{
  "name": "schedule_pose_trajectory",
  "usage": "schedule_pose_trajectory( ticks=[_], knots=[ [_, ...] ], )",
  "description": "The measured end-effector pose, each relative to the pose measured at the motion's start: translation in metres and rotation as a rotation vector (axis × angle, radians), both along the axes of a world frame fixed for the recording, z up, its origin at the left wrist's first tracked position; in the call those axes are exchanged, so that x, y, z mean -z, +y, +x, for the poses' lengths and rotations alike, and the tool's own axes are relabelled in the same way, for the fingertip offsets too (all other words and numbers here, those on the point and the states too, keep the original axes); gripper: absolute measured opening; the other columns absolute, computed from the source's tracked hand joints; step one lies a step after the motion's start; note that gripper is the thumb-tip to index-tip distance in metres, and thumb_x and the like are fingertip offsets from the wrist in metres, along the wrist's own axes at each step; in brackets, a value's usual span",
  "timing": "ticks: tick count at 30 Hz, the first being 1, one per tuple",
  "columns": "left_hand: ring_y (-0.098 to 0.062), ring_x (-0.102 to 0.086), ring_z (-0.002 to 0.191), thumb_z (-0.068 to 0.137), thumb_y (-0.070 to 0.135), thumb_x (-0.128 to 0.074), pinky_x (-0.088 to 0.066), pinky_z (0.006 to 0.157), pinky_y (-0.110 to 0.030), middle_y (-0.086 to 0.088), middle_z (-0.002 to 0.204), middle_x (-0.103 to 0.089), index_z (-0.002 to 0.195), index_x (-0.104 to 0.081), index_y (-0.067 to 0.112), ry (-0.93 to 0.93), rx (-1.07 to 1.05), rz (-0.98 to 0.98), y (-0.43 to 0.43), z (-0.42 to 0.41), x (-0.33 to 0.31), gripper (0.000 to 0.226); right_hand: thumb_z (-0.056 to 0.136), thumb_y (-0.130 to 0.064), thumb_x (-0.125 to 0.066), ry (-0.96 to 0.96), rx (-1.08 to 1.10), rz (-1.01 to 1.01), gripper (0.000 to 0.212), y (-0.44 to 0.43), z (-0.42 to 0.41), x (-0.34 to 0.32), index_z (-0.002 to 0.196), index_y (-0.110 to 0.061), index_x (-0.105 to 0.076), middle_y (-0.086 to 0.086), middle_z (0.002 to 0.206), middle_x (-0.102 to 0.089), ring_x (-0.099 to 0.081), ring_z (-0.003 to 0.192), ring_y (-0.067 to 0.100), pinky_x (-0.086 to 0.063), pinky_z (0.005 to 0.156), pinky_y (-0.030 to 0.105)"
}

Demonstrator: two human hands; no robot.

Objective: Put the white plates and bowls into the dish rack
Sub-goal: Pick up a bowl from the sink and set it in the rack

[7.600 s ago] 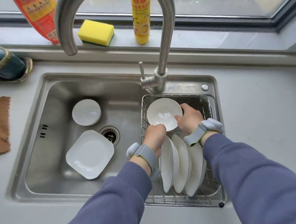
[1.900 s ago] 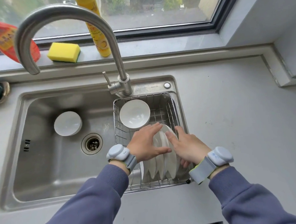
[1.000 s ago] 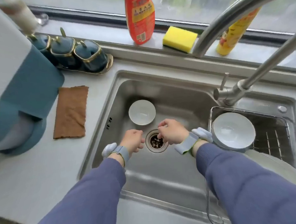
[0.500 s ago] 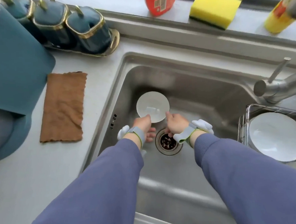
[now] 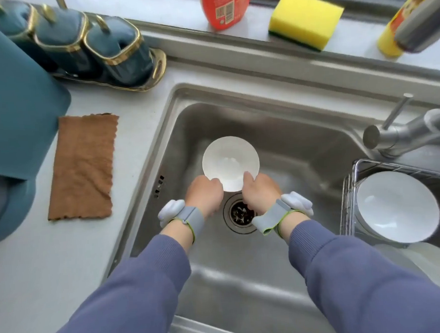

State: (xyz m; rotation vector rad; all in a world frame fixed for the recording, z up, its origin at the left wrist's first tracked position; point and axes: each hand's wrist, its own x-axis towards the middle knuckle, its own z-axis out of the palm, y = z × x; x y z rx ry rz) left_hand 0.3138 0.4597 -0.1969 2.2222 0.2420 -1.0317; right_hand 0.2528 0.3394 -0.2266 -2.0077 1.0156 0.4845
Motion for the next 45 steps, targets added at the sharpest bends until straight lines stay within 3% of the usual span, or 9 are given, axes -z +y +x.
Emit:
schedule_pose_trajectory(
  ticks=[2,4,8,15,21,24,30,34,45],
  knots=[
    [-0.049,-0.067,0.085,0.075,0.029,-0.036,-0.056,0.078,-0.044,-0.034,0.094,-0.07,0.068,-0.051,0.006,-0.068,0.08,0.01,0.0,-0.008,-0.022,0.028,0.096,-0.042,-0.028,-0.012,0.001,-0.015,0.055,-0.006,-0.012,-0.021,0.093,-0.003,-0.066,0.018,0.094,-0.069,-0.06,0.088,0.037,-0.042,0.076,0.036],
    [-0.05,-0.067,0.092,0.072,0.032,-0.035,-0.056,0.08,-0.047,-0.036,0.099,-0.068,0.063,-0.046,0.01,-0.121,0.13,-0.001,-0.001,-0.019,-0.043,0.027,0.097,-0.037,-0.03,-0.027,-0.017,-0.024,0.049,-0.014,-0.026,-0.048,0.093,-0.001,-0.064,0.018,0.095,-0.065,-0.052,0.089,0.035,-0.038,0.076,0.036],
    [-0.044,-0.065,0.075,0.08,0.04,-0.04,-0.049,0.064,-0.042,-0.03,0.089,-0.07,0.058,-0.044,0.011,-0.191,0.157,-0.075,-0.008,-0.05,-0.084,0.037,0.092,-0.035,-0.033,-0.051,-0.043,-0.059,0.048,-0.036,-0.062,-0.106,0.082,-0.003,-0.068,0.015,0.088,-0.07,-0.055,0.087,0.037,-0.037,0.071,0.036],
    [-0.027,-0.051,0.059,0.085,0.057,-0.045,-0.042,0.06,-0.035,-0.012,0.064,-0.063,0.067,-0.056,0.009,-0.09,0.161,-0.275,-0.062,-0.114,-0.134,0.053,0.098,-0.021,-0.037,-0.017,-0.085,-0.182,0.037,-0.099,-0.126,-0.174,0.075,0.003,-0.055,0.02,0.078,-0.059,-0.053,0.078,0.039,-0.045,0.068,0.041],
    [-0.017,-0.049,0.042,0.101,0.022,-0.04,-0.035,0.041,-0.022,-0.005,0.067,-0.063,0.087,-0.056,0.005,0.225,0.086,-0.411,-0.126,-0.174,-0.138,0.027,0.102,-0.021,-0.033,0.07,-0.048,-0.239,0.037,-0.155,-0.181,-0.174,0.079,0.0,-0.052,0.019,0.081,-0.058,-0.051,0.078,0.036,-0.042,0.065,0.041],
    [-0.018,-0.048,0.043,0.099,0.017,-0.036,-0.033,0.04,-0.02,-0.006,0.067,-0.062,0.084,-0.054,0.006,0.259,0.09,-0.388,-0.145,-0.186,-0.123,0.026,0.103,-0.025,-0.032,0.092,-0.022,-0.236,0.039,-0.168,-0.195,-0.166,0.082,0.0,-0.054,0.019,0.082,-0.055,-0.049,0.077,0.035,-0.041,0.068,0.04],
    [-0.02,-0.044,0.041,0.094,0.011,-0.036,-0.031,0.04,-0.018,-0.008,0.066,-0.06,0.094,-0.052,0.001,0.282,0.101,-0.28,-0.177,-0.197,-0.105,0.019,0.104,-0.032,-0.029,0.15,0.004,-0.203,0.039,-0.191,-0.207,-0.15,0.094,-0.006,-0.056,0.026,0.118,-0.063,-0.054,0.1,0.036,-0.038,0.079,0.035],
    [-0.019,-0.043,0.044,0.098,0.009,-0.035,-0.028,0.038,-0.012,-0.009,0.071,-0.058,0.093,-0.049,0.003,0.347,0.118,-0.237,-0.186,-0.198,-0.099,0.017,0.105,-0.02,-0.026,0.194,0.028,-0.174,0.041,-0.198,-0.207,-0.14,0.117,0.002,-0.059,0.027,0.126,-0.06,-0.056,0.118,0.043,-0.045,0.091,0.038],
    [-0.02,-0.043,0.046,0.093,0.006,-0.037,-0.03,0.046,-0.022,-0.017,0.082,-0.061,0.095,-0.049,0.001,0.289,0.142,-0.171,-0.191,-0.204,-0.087,0.014,0.101,-0.047,-0.031,0.288,-0.139,-0.259,0.057,-0.21,-0.216,-0.125,0.115,-0.003,-0.064,0.021,0.119,-0.065,-0.059,0.106,0.036,-0.039,0.077,0.034]
  ],
)
